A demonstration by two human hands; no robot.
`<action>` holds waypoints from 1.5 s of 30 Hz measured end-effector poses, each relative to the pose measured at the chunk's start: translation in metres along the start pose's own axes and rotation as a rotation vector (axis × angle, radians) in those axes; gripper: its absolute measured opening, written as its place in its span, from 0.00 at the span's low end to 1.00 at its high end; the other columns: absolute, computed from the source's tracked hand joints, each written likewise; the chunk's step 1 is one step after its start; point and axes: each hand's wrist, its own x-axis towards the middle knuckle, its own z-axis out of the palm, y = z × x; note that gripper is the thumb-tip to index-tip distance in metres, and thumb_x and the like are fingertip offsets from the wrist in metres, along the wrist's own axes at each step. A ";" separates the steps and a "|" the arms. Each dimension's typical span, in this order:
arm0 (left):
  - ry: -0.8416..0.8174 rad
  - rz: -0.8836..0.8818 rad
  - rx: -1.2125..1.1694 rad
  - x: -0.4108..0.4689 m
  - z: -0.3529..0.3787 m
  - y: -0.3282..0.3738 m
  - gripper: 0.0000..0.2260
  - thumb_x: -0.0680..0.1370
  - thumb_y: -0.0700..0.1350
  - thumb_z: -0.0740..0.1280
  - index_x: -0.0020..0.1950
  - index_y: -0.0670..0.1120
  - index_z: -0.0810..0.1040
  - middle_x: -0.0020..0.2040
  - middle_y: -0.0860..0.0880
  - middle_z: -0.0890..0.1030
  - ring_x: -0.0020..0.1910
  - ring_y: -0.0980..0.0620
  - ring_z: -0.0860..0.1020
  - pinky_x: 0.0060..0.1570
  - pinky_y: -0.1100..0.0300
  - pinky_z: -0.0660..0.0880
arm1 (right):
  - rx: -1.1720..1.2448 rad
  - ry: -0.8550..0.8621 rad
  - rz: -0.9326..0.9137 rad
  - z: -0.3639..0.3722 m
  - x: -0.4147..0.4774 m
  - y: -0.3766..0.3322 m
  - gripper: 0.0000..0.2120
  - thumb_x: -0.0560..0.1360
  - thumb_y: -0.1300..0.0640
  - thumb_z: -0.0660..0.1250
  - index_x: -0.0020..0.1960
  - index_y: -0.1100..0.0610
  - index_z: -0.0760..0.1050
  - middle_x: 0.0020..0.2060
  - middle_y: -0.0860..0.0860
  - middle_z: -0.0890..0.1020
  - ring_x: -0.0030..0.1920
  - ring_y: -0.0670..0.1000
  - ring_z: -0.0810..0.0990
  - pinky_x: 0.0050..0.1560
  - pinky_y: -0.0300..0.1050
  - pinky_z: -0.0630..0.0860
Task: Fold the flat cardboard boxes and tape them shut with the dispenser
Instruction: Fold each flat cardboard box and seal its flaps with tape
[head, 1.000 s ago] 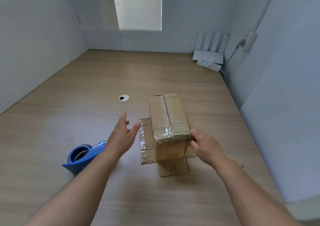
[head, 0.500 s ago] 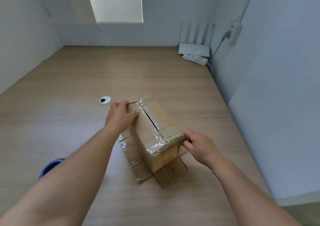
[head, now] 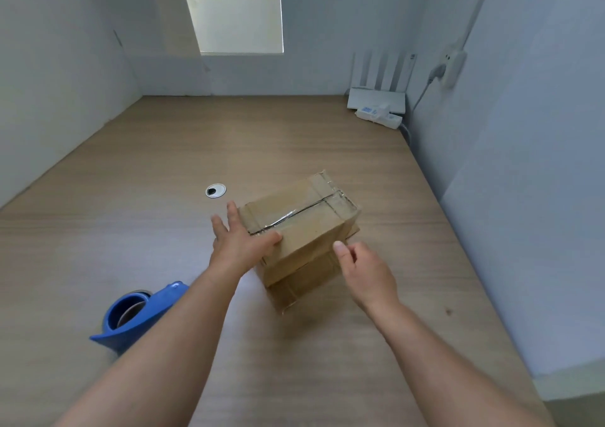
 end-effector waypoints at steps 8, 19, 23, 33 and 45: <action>-0.073 0.094 0.068 -0.042 0.001 -0.016 0.32 0.69 0.68 0.65 0.62 0.48 0.64 0.58 0.46 0.75 0.56 0.45 0.76 0.56 0.47 0.75 | 0.086 -0.093 0.016 0.011 -0.012 -0.040 0.25 0.78 0.36 0.52 0.52 0.58 0.71 0.55 0.59 0.79 0.57 0.60 0.76 0.53 0.50 0.71; -0.001 0.175 0.320 -0.088 -0.004 -0.051 0.38 0.69 0.72 0.62 0.68 0.47 0.62 0.63 0.48 0.73 0.59 0.45 0.76 0.52 0.50 0.76 | -0.101 -0.131 0.186 0.025 -0.027 -0.074 0.31 0.76 0.35 0.56 0.67 0.58 0.68 0.64 0.56 0.76 0.64 0.58 0.74 0.59 0.50 0.70; -0.048 0.228 0.337 -0.083 -0.009 -0.055 0.40 0.70 0.72 0.60 0.73 0.49 0.54 0.65 0.48 0.75 0.60 0.44 0.76 0.50 0.50 0.77 | 0.004 -0.168 0.179 0.027 -0.040 -0.076 0.24 0.76 0.45 0.62 0.65 0.59 0.67 0.62 0.57 0.77 0.61 0.59 0.76 0.57 0.49 0.72; -0.141 0.325 0.341 -0.074 -0.015 -0.065 0.42 0.71 0.72 0.59 0.76 0.50 0.51 0.69 0.50 0.73 0.62 0.45 0.75 0.55 0.50 0.76 | -0.063 -0.066 0.236 0.032 -0.065 -0.084 0.21 0.78 0.46 0.59 0.63 0.60 0.65 0.59 0.59 0.78 0.59 0.60 0.77 0.55 0.51 0.72; 0.074 0.079 0.519 -0.036 -0.089 -0.156 0.22 0.76 0.56 0.66 0.61 0.42 0.70 0.58 0.44 0.74 0.55 0.45 0.74 0.49 0.54 0.71 | -0.048 -0.045 0.220 0.036 -0.068 -0.084 0.24 0.79 0.46 0.58 0.69 0.59 0.62 0.64 0.59 0.74 0.63 0.60 0.74 0.58 0.52 0.70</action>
